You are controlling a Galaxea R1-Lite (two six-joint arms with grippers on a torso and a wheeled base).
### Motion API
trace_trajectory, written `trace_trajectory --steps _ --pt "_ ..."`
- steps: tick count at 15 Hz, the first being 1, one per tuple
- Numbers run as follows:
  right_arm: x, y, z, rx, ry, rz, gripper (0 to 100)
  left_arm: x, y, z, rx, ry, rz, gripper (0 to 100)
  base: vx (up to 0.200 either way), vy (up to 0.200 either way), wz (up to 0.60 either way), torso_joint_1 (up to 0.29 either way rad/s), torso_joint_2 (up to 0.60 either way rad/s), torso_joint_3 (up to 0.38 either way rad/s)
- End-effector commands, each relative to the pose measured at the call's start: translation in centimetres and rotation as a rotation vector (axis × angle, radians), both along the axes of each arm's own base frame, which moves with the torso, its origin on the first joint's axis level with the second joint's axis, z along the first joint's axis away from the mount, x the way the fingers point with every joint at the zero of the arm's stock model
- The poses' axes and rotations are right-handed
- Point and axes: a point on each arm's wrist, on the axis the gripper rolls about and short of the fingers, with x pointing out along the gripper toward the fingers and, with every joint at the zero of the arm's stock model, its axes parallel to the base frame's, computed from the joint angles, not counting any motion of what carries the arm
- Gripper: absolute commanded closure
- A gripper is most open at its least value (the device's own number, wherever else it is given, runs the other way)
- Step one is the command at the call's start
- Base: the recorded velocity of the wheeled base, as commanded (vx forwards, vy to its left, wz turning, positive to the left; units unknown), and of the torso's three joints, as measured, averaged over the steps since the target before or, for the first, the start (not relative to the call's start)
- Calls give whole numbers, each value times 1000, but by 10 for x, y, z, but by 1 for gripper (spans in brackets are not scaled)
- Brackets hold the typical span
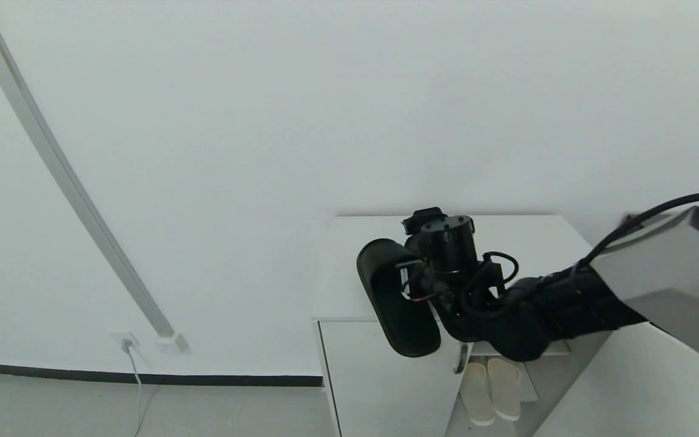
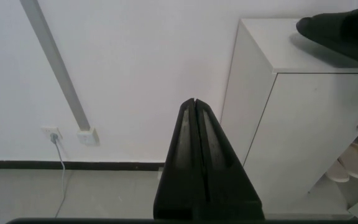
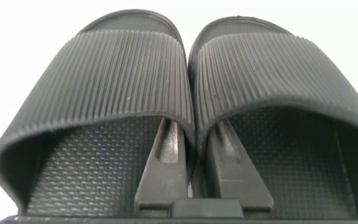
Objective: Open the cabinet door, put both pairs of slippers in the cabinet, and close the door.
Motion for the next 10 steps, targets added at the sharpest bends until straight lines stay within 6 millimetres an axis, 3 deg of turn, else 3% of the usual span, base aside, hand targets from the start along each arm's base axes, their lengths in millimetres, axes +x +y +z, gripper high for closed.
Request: trace_trajectory --steps 1,4,10 --pt "-58 -36 29 37 -16 97 100 0 0 0 -1 0 1 100 0 0 0 0 0 0" --pt "-78 -60 34 84 -5 224 100 0 0 0 -2 0 3 100 0 0 0 0 0 0" --pt "-88 -60 37 83 -9 248 100 0 0 0 -4 0 1 100 0 0 0 0 0 0"
